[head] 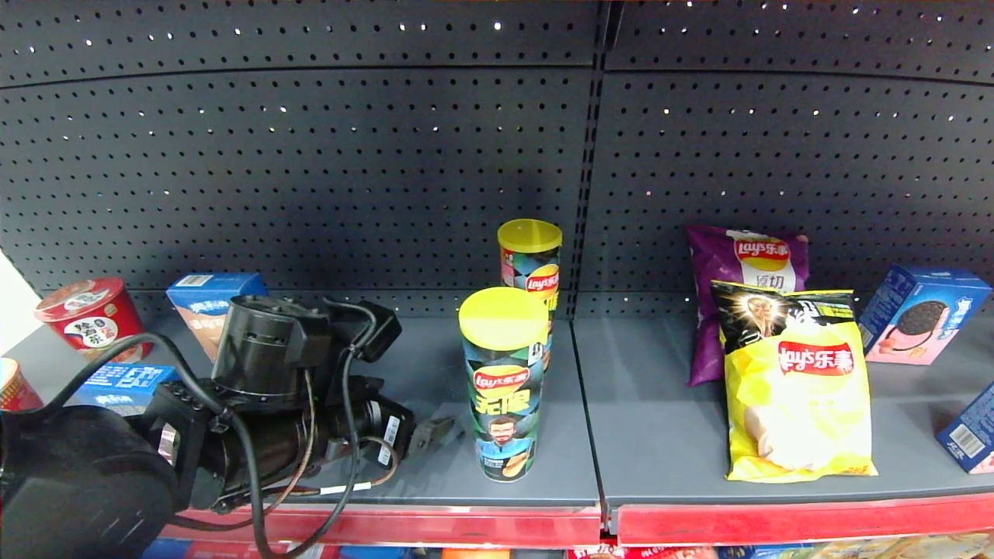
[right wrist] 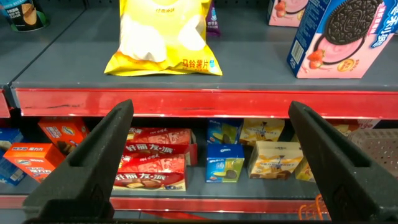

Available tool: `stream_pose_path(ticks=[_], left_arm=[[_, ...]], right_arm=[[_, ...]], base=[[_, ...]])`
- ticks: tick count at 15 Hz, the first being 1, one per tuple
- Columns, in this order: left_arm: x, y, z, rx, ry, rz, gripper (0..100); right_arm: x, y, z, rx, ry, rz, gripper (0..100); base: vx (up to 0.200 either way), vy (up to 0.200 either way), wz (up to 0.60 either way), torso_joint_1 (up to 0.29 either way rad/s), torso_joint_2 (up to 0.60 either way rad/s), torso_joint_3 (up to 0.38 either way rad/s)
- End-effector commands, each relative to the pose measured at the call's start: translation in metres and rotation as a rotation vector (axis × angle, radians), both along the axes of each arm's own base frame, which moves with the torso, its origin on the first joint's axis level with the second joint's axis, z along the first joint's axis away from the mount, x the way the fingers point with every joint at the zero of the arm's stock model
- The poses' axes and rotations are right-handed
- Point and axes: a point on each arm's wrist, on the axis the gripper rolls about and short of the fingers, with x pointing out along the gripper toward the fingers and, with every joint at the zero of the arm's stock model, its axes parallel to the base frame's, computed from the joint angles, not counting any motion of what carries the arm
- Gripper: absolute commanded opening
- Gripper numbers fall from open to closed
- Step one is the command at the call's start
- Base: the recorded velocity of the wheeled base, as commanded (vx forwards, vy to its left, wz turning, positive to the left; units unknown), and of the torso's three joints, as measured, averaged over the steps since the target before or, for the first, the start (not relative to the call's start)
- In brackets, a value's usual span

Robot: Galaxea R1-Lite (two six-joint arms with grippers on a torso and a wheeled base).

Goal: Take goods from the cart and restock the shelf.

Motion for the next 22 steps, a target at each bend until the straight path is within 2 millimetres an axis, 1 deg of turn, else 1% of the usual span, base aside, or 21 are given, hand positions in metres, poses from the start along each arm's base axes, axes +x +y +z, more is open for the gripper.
stream_pose_path(ticks=[1,10,18,22], left_arm=[[-0.003,-0.003,0.004,-0.008,-0.014,-0.015,100],[-0.003,-0.016,0.005,-0.011,-0.019,-0.04,100],[0.002,-0.027,0.005,-0.014,-0.023,-0.063,100],[0.003,-0.029,0.002,-0.009,-0.013,-0.068,100]], right_arm=[[0.0,0.0,0.0,0.0,0.001,0.001,100],[0.0,0.0,0.0,0.0,0.001,0.001,100],[0.0,0.0,0.0,0.0,0.001,0.001,100],[0.0,0.0,0.0,0.0,0.001,0.001,100]], base=[[0.0,0.0,0.0,0.0,0.0,0.0],[0.0,0.0,0.0,0.0,0.0,0.0],[0.0,0.0,0.0,0.0,0.0,0.0],[0.0,0.0,0.0,0.0,0.0,0.0]])
